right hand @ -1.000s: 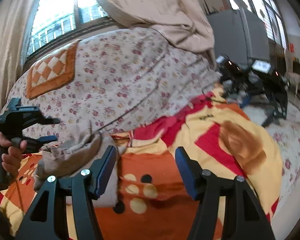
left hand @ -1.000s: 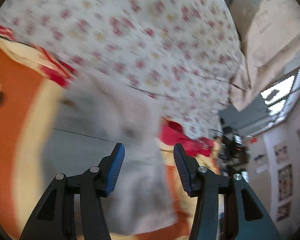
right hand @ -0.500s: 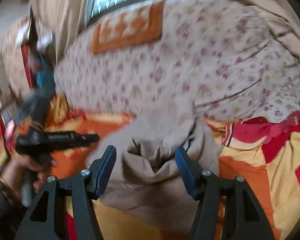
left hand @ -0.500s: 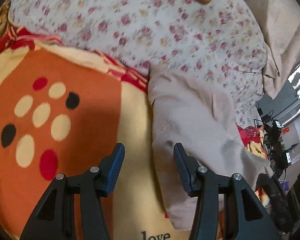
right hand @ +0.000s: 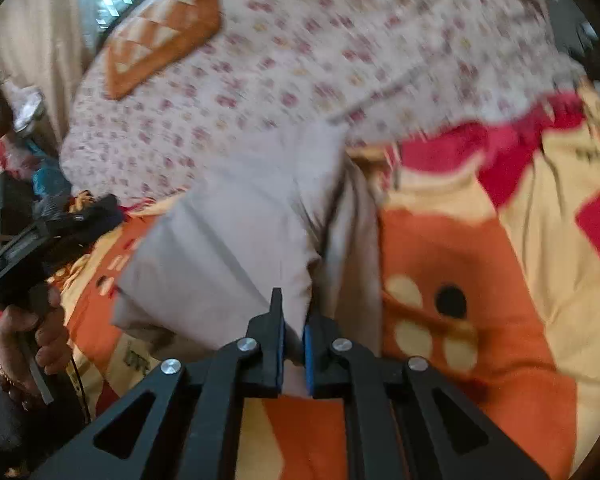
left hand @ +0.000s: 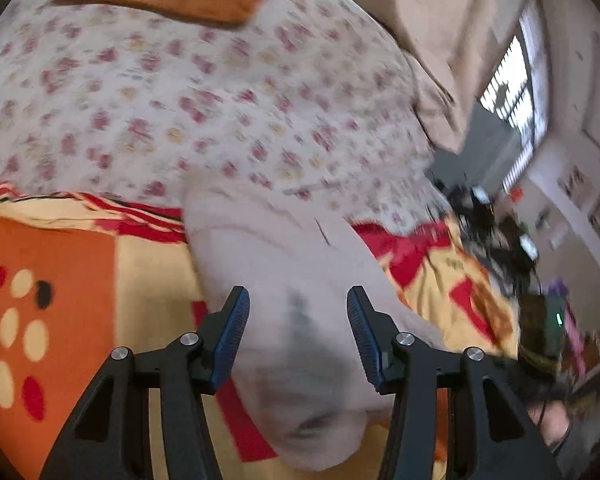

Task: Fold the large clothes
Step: 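Lower both open grippers onto the folded jacket bundle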

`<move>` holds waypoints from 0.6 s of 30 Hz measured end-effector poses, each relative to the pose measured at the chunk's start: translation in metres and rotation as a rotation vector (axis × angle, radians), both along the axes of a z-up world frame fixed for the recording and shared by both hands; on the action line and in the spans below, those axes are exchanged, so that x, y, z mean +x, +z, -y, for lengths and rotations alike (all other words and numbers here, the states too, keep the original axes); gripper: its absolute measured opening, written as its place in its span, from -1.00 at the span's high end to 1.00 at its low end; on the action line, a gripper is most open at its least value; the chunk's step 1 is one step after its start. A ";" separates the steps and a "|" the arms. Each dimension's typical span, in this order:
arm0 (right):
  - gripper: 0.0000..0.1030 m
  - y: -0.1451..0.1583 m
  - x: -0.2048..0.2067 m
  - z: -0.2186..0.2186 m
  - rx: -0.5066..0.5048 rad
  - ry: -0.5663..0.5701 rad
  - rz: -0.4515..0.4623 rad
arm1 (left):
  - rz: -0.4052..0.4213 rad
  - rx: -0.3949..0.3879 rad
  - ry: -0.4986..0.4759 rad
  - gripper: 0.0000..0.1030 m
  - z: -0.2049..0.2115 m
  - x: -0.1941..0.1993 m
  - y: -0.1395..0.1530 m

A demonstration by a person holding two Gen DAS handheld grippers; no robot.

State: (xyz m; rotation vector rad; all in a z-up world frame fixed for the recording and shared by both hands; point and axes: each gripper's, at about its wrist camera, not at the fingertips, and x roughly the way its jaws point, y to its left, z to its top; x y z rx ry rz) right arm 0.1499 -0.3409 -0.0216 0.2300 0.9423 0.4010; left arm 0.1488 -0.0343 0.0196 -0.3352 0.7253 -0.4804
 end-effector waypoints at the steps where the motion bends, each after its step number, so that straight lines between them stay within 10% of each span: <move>1: 0.84 -0.007 0.004 0.001 -0.007 -0.004 -0.027 | -0.038 0.035 -0.025 0.50 0.008 0.003 -0.009; 6: 0.21 -0.020 0.009 0.002 -0.116 -0.056 -0.067 | -0.257 0.178 -0.045 0.69 0.021 0.009 -0.062; 18: 0.37 0.016 -0.006 0.000 -0.116 -0.092 0.092 | -0.241 0.094 -0.013 0.69 0.013 0.004 -0.061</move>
